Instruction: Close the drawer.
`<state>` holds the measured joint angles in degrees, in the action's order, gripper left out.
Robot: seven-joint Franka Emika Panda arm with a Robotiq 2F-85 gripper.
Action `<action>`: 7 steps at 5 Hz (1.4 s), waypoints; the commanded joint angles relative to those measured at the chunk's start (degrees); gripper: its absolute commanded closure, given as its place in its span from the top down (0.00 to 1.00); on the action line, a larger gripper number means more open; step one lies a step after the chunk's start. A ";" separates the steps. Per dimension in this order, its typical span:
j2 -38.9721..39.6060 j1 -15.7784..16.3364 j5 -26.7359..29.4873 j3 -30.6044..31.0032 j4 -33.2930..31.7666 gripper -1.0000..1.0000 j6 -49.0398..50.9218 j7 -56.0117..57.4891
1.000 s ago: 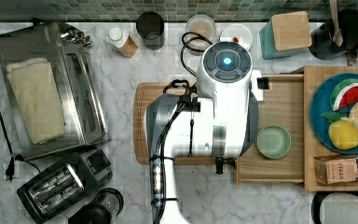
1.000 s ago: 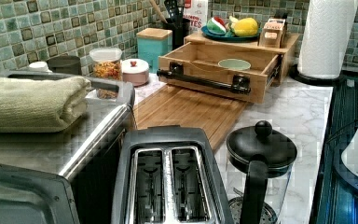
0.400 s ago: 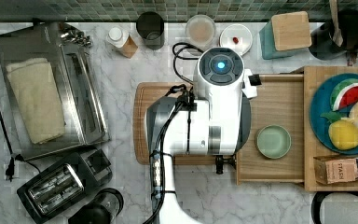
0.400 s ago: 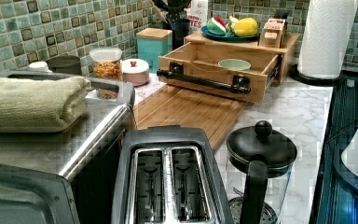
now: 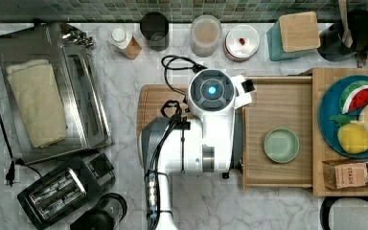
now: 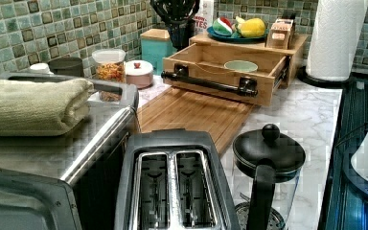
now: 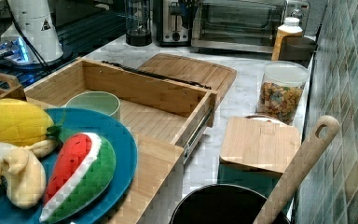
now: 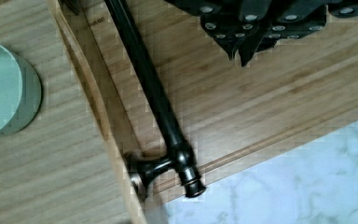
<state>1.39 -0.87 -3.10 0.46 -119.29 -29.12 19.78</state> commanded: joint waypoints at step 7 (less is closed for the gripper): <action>7.68 1.31 -13.29 2.21 -11.54 0.00 -15.51 14.09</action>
<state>10.54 2.77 -18.52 4.28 -129.14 -42.58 30.94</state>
